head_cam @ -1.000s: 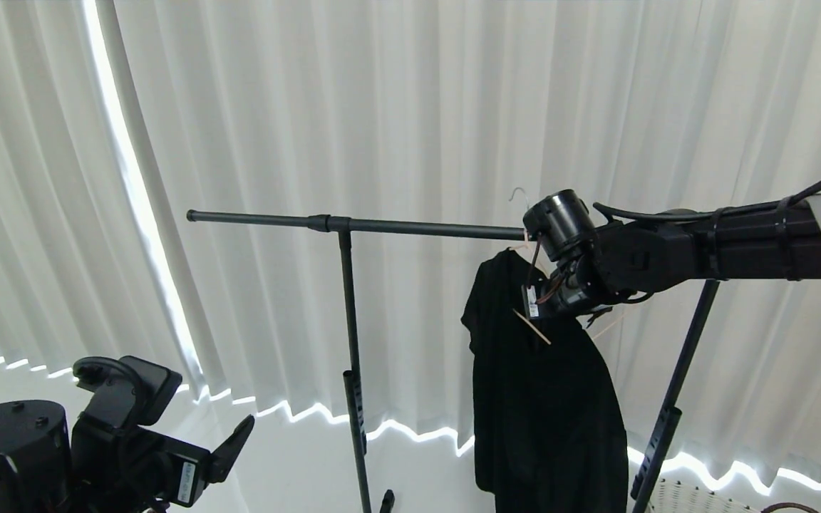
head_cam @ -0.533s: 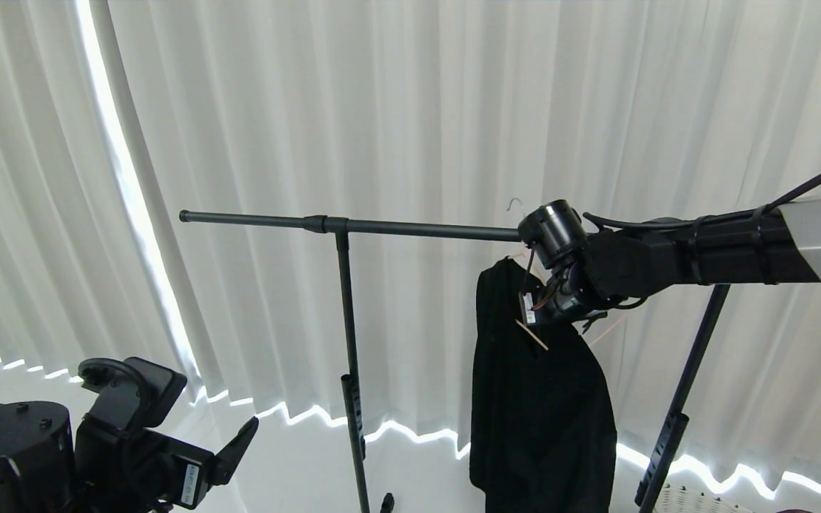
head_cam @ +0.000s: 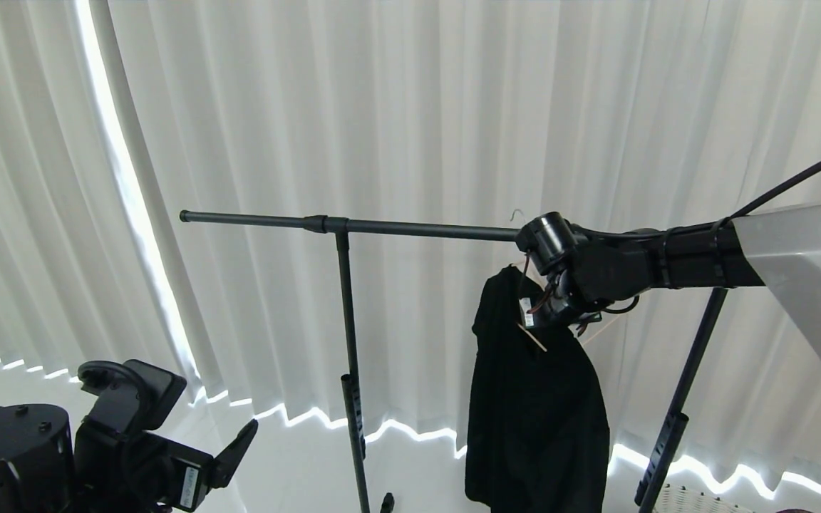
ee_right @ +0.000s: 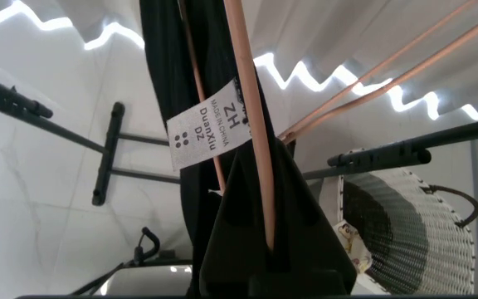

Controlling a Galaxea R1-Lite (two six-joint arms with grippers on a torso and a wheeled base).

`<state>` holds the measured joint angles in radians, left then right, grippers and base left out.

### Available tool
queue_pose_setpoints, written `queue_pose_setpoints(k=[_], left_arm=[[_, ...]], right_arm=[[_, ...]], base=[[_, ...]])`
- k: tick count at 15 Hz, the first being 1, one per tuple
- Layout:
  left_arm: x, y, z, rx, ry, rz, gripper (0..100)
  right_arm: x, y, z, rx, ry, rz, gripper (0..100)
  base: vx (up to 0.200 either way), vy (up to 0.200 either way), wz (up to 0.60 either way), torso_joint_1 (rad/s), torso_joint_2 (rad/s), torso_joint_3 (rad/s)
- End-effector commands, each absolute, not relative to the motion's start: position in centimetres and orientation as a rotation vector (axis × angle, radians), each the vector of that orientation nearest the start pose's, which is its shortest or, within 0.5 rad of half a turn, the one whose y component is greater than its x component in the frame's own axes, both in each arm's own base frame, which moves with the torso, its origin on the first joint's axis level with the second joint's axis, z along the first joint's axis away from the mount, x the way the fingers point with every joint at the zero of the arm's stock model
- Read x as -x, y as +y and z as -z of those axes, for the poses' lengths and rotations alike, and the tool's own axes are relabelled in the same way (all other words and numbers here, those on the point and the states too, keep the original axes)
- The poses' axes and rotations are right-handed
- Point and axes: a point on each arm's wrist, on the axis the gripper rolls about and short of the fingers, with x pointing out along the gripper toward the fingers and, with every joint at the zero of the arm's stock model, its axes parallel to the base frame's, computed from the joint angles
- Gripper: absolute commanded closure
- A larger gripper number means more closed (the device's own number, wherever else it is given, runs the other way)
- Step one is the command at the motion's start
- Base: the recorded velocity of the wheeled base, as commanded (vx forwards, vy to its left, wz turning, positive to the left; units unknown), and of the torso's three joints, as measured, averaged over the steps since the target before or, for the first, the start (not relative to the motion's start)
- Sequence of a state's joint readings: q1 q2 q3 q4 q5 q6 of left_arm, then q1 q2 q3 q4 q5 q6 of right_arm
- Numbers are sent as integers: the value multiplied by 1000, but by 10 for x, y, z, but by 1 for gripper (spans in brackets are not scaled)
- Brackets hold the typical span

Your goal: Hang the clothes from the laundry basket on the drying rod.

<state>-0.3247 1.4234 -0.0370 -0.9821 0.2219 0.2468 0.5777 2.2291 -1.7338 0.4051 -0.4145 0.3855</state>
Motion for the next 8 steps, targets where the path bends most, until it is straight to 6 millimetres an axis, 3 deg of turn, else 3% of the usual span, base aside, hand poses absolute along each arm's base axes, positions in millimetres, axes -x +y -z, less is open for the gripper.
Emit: queue_pose_setpoints(k=[1, 8], left_arm=[[-149, -45, -98, -354, 381, 151, 0], [-149, -45, -97, -356, 387, 151, 0]], right_arm=[[-371, 230, -138, 67, 809, 7, 100], [-375, 228, -130, 70, 823, 19, 100]], base=[[0, 0, 0, 0, 0, 0], [0, 0, 0, 0, 0, 0]])
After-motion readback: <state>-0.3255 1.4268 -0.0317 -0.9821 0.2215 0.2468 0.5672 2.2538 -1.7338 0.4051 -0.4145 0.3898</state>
